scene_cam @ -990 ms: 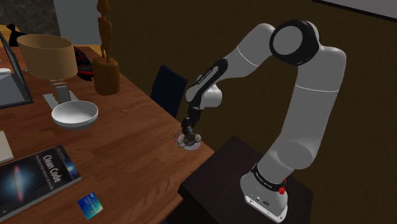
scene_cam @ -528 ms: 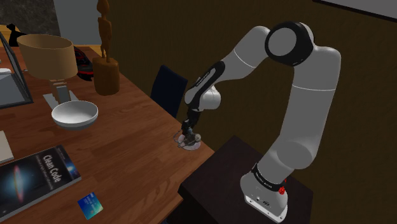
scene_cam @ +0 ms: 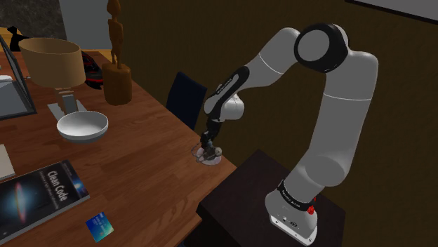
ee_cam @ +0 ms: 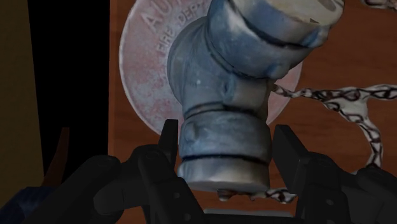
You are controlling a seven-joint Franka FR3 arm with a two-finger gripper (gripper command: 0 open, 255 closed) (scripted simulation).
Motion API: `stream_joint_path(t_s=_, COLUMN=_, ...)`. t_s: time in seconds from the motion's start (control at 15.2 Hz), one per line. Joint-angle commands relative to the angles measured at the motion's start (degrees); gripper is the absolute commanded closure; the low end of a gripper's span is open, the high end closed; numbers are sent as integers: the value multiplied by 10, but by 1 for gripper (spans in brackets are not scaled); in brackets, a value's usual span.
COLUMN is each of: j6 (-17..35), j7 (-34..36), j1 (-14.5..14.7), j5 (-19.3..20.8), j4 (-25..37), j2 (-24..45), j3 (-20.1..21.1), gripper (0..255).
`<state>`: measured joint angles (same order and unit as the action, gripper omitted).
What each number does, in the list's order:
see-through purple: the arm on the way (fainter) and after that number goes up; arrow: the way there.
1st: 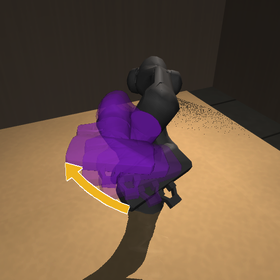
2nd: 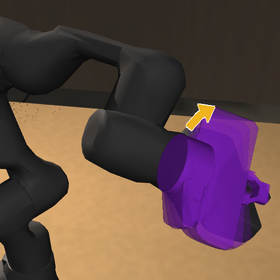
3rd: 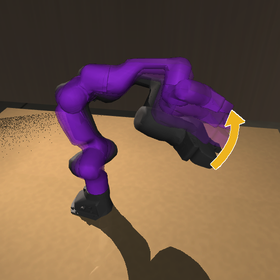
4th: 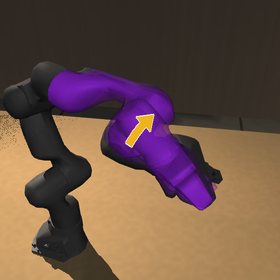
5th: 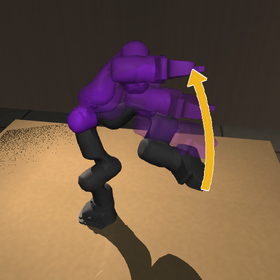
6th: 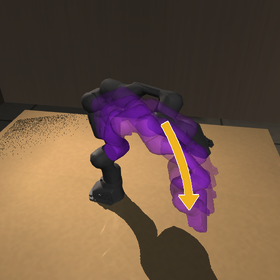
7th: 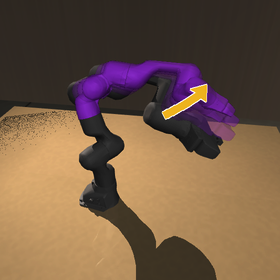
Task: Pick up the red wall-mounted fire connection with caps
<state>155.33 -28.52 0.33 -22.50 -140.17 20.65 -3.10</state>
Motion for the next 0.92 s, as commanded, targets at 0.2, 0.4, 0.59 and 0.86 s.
stream_joint_path(t_s=0.2, j6=-31, j7=19, j1=9, j5=21, j4=-10, j2=-42, j3=-14, gripper=255)
stream_joint_path(t_s=0.4, j6=-51, j7=32, j1=13, j5=35, j4=-14, j2=-67, j3=-21, gripper=255)
stream_joint_path(t_s=0.59, j6=-72, j7=45, j1=16, j5=49, j4=-16, j2=-91, j3=-27, gripper=255)
stream_joint_path(t_s=0.86, j6=-95, j7=57, j1=18, j5=64, j4=-18, j2=-116, j3=-32, gripper=255)
